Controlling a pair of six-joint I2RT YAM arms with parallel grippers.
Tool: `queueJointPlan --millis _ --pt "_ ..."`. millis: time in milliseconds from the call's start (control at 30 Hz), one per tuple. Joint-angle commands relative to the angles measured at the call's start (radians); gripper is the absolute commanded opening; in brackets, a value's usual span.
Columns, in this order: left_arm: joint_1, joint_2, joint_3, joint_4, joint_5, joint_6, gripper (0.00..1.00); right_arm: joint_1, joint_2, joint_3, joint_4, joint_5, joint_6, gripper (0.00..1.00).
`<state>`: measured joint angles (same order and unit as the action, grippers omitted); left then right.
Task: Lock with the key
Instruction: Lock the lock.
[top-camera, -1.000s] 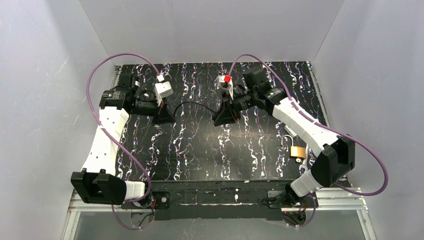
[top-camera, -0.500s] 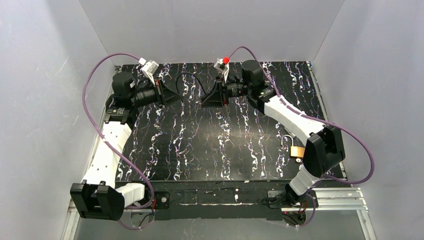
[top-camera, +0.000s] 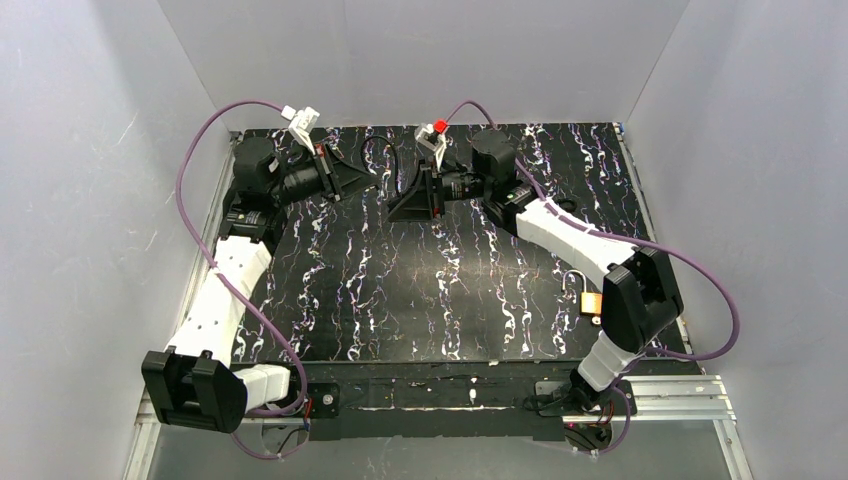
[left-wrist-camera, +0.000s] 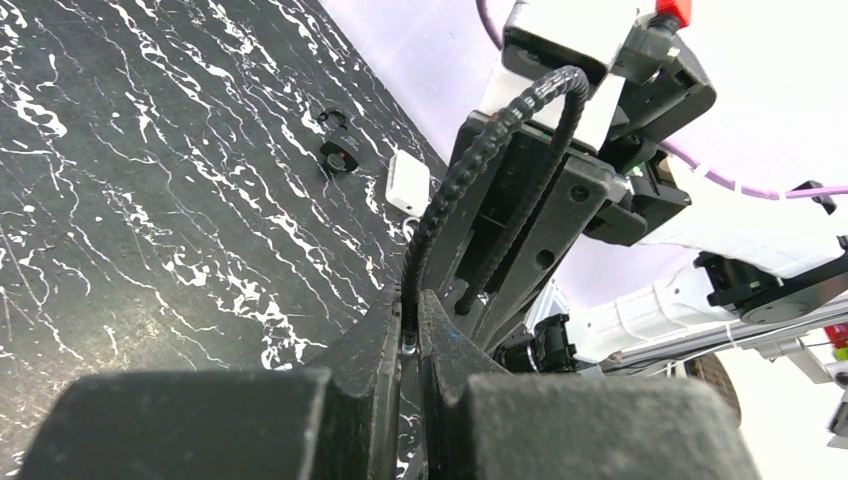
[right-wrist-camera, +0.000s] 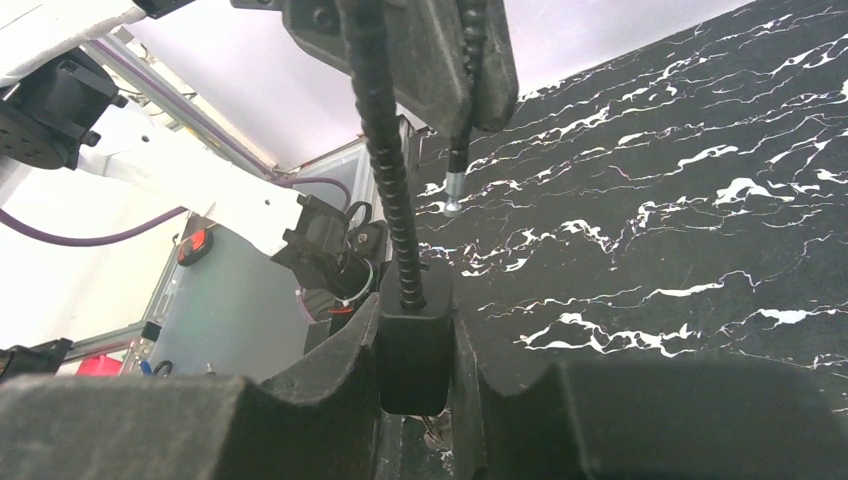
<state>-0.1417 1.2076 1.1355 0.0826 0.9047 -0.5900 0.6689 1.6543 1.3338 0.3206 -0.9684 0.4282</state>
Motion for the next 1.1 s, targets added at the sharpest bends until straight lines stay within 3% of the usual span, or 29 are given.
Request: queueJointPlan --millis 0,1067 --pt "-0.024 -0.008 0.033 0.072 0.029 -0.058 0.00 0.012 0.010 0.018 0.073 0.005 0.016 0.01" --pt "-0.068 -0.026 -0.058 0.089 0.050 -0.082 0.00 -0.009 0.006 -0.002 0.238 -0.008 0.143 0.01"
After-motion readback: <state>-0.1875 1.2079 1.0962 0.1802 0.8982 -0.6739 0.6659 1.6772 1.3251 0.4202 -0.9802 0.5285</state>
